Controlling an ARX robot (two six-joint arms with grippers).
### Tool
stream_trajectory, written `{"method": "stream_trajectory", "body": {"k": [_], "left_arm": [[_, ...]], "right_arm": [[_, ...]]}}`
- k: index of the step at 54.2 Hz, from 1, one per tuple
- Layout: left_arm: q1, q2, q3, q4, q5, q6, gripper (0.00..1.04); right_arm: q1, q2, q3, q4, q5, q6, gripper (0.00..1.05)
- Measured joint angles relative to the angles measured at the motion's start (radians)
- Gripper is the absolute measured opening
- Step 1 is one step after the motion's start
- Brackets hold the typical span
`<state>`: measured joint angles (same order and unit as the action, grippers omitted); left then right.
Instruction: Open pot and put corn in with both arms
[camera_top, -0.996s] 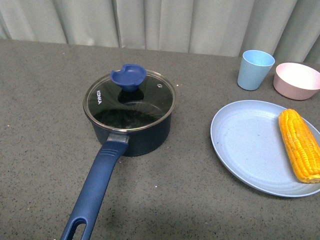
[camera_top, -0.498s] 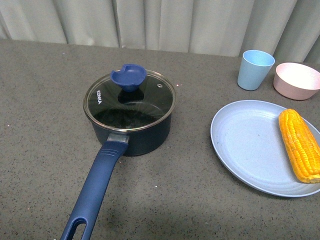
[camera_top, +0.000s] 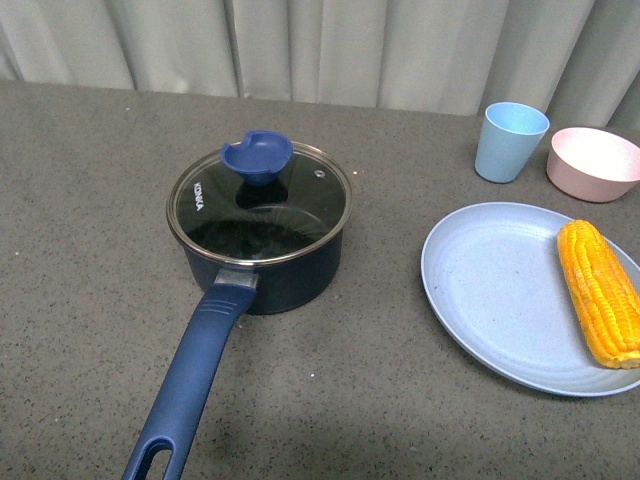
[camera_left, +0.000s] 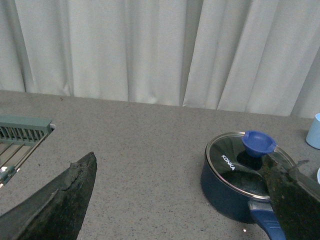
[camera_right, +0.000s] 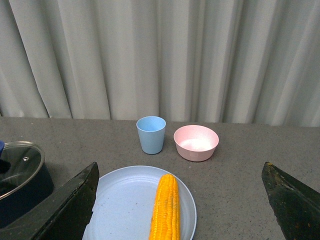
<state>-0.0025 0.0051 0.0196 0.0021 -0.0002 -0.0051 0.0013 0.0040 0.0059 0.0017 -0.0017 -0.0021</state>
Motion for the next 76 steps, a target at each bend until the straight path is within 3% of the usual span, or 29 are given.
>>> {"method": "stream_trajectory", "body": {"k": [46, 48, 51, 53, 54, 59, 76], "left_arm": [[0.000, 0.000, 0.000, 0.000, 0.000, 0.000, 0.98], [-0.023, 0.012, 0.003, -0.016, -0.056, -0.013, 0.98], [-0.092, 0.076, 0.016, -0.052, -0.297, -0.055, 0.98], [-0.115, 0.114, 0.016, -0.043, -0.367, -0.066, 0.98], [-0.122, 0.138, 0.016, -0.029, -0.405, -0.073, 0.98], [-0.121, 0.246, 0.020, 0.083, -0.415, -0.105, 0.98], [-0.118, 1.004, 0.130, 0.797, -0.220, -0.163, 0.98]], "right_arm": [[0.000, 0.000, 0.000, 0.000, 0.000, 0.000, 0.95], [0.000, 0.000, 0.000, 0.000, 0.000, 0.000, 0.95], [0.000, 0.000, 0.000, 0.000, 0.000, 0.000, 0.95], [0.000, 0.000, 0.000, 0.000, 0.002, 0.000, 0.95], [0.000, 0.000, 0.000, 0.000, 0.002, 0.000, 0.95], [0.000, 0.000, 0.000, 0.000, 0.000, 0.000, 0.95], [0.000, 0.000, 0.000, 0.000, 0.000, 0.000, 0.95]]}}
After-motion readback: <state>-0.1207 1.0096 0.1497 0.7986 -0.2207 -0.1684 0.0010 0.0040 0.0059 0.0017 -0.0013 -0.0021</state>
